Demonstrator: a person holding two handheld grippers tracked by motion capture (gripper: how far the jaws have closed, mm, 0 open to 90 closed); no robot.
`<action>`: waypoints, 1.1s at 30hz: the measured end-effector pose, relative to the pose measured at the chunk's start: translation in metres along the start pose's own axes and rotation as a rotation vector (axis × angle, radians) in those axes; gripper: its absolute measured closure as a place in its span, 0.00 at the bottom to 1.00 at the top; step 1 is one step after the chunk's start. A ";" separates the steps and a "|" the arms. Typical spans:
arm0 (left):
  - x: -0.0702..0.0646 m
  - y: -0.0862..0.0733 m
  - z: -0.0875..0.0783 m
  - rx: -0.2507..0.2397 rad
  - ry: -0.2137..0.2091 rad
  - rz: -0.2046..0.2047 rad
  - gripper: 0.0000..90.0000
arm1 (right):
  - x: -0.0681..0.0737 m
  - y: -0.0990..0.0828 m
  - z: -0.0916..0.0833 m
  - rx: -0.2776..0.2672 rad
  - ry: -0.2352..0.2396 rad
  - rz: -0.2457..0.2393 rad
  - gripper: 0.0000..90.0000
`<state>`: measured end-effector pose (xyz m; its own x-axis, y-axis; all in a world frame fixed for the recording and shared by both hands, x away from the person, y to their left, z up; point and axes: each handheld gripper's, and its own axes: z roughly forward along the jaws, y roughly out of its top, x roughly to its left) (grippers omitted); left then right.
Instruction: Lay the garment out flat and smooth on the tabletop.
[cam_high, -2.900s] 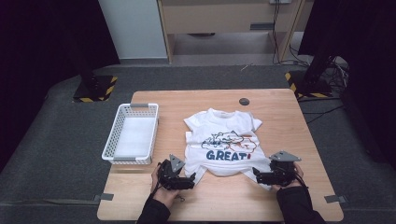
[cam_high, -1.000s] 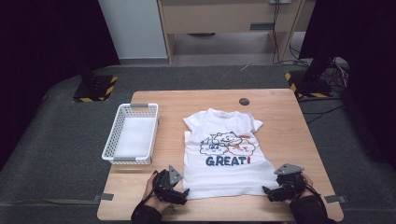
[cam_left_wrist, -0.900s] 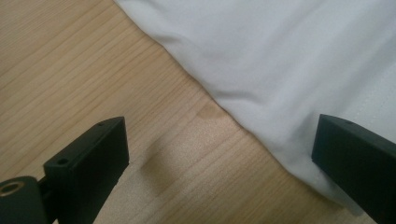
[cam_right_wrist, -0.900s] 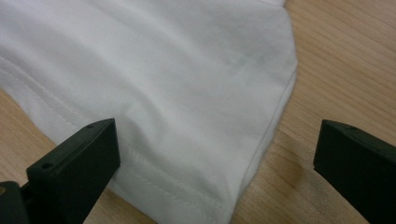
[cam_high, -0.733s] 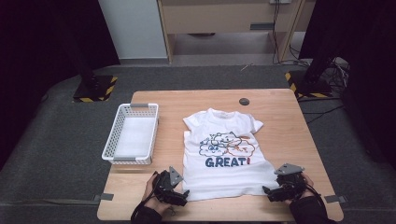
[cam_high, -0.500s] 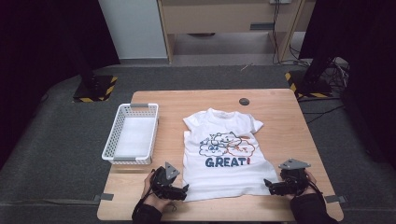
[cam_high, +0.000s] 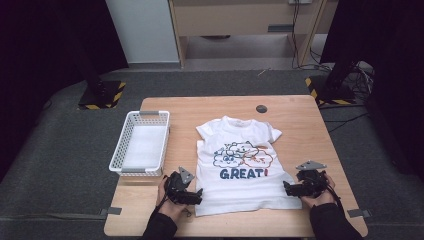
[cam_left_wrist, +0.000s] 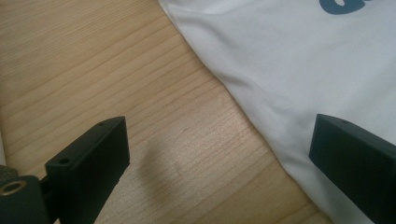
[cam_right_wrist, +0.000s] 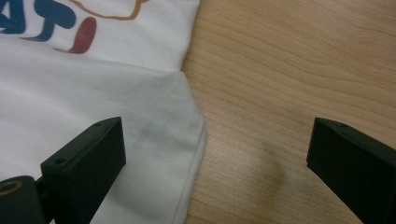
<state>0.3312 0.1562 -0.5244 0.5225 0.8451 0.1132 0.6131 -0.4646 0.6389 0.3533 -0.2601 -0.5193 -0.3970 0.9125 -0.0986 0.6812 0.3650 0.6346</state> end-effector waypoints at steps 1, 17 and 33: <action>0.000 0.000 0.000 -0.001 0.000 0.002 0.05 | -0.001 0.000 0.001 0.008 -0.003 -0.001 0.05; 0.000 -0.002 -0.004 0.022 -0.027 0.022 0.04 | 0.001 -0.011 -0.004 0.060 0.043 -0.003 0.05; 0.006 -0.008 -0.006 0.051 -0.086 -0.002 0.02 | 0.003 -0.006 -0.013 0.026 0.067 0.005 0.05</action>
<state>0.3256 0.1664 -0.5244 0.5688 0.8212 0.0451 0.6424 -0.4779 0.5991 0.3402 -0.2617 -0.5132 -0.4336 0.9001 -0.0437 0.6987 0.3664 0.6145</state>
